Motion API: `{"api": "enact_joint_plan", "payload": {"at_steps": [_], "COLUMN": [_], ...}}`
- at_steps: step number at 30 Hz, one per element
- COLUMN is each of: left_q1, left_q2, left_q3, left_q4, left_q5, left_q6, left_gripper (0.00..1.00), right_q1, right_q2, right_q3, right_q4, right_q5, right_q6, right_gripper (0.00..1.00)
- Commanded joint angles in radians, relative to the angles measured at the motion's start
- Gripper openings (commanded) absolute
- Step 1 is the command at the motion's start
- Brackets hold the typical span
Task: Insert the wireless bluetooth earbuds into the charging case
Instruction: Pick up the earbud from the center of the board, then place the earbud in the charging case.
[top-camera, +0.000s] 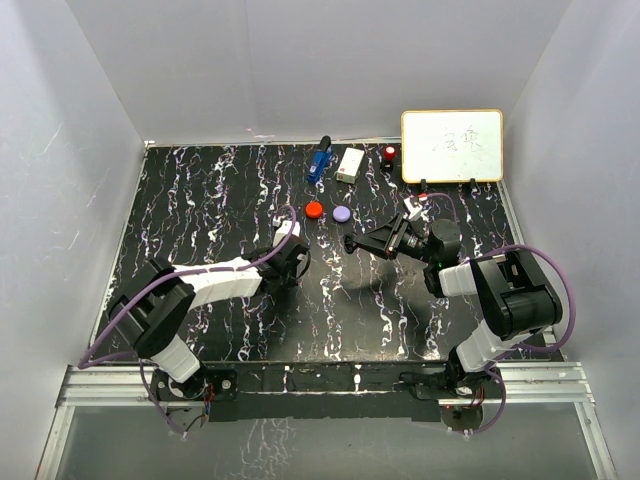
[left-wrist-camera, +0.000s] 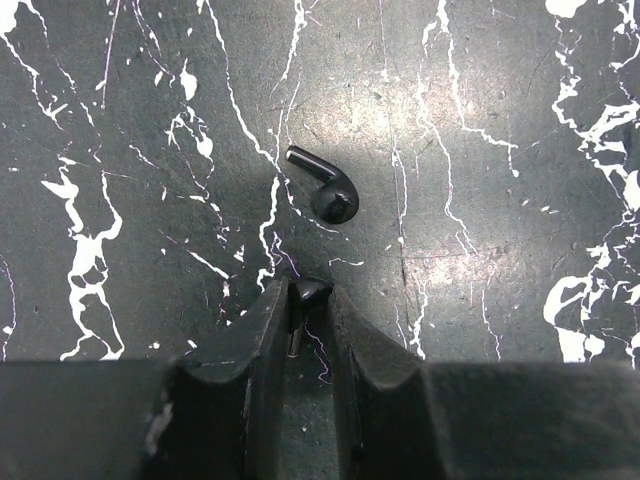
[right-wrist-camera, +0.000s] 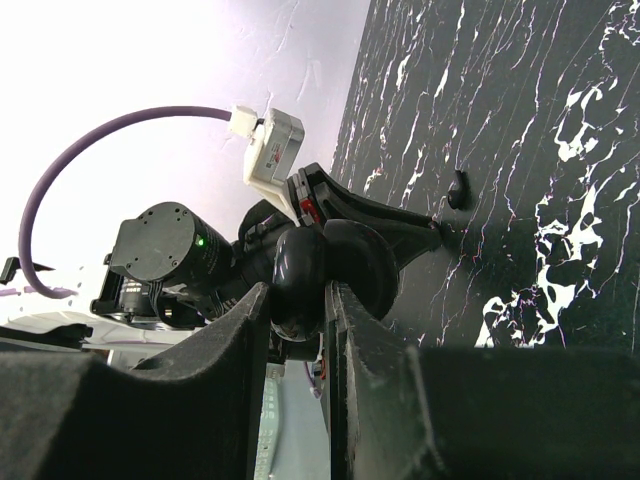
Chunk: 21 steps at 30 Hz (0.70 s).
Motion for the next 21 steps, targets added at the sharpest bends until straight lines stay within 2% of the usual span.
{"api": "enact_joint_plan", "payload": {"at_steps": [1,4,10,21], "left_q1": [-0.002,-0.001,-0.001,0.0], "left_q2": [-0.057,-0.119,-0.288,-0.365], "left_q3": [-0.012,0.002,-0.024,-0.157], "left_q4": [-0.028,0.007,0.254,0.781], "left_q5": [0.001,0.002,0.092,0.413], "left_q6": [0.031,0.065,0.155,0.294], "left_gripper": [0.06,0.0,0.0,0.0], "right_q1": [0.006,0.006,0.007,0.014], "right_q2": [-0.017,-0.014,-0.012,-0.023], "right_q3": [0.004,0.005,0.012,0.04], "right_q4": [0.047,0.046,0.038,-0.005], "right_q5": [-0.002,-0.003,-0.005,-0.009], "right_q6": [-0.019,-0.02,-0.019,0.017], "right_gripper": [0.0,0.0,0.0,0.0]}}
